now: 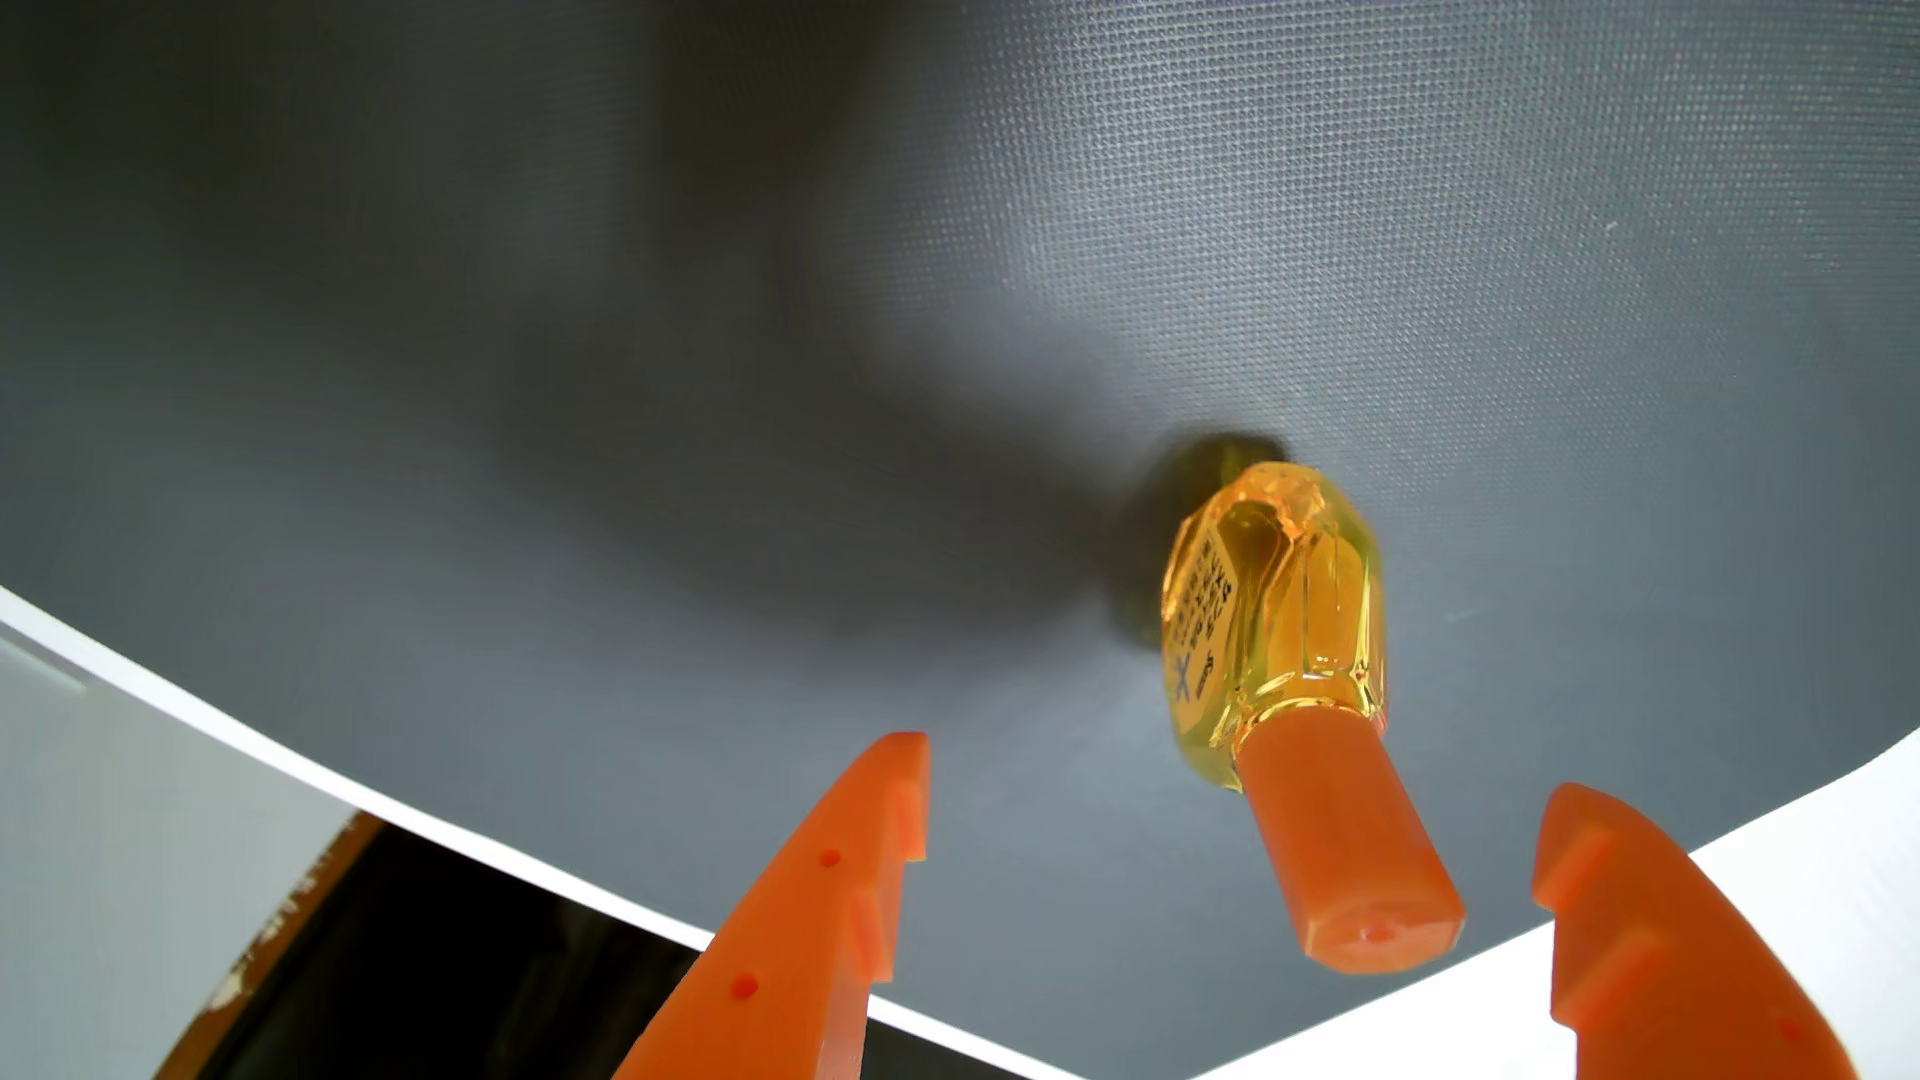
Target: Grab the eyedrops
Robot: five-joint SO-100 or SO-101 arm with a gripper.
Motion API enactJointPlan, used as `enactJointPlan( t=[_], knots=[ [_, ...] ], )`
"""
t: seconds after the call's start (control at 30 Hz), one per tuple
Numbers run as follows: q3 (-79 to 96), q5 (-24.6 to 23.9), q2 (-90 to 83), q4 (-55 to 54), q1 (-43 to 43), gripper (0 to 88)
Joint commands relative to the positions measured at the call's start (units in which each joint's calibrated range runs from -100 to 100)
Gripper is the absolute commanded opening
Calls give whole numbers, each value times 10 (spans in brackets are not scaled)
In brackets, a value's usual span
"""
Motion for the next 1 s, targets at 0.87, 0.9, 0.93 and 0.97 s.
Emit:
enactJointPlan(
  t=[0.87, 0.9, 0.93, 0.97],
  knots=[
    [-46, -58, 79, -42, -30, 321],
    [-46, -61, 80, -42, -30, 310],
    [-46, -61, 82, -44, -30, 286],
    [-46, -63, 83, -45, -30, 255]
  ],
)
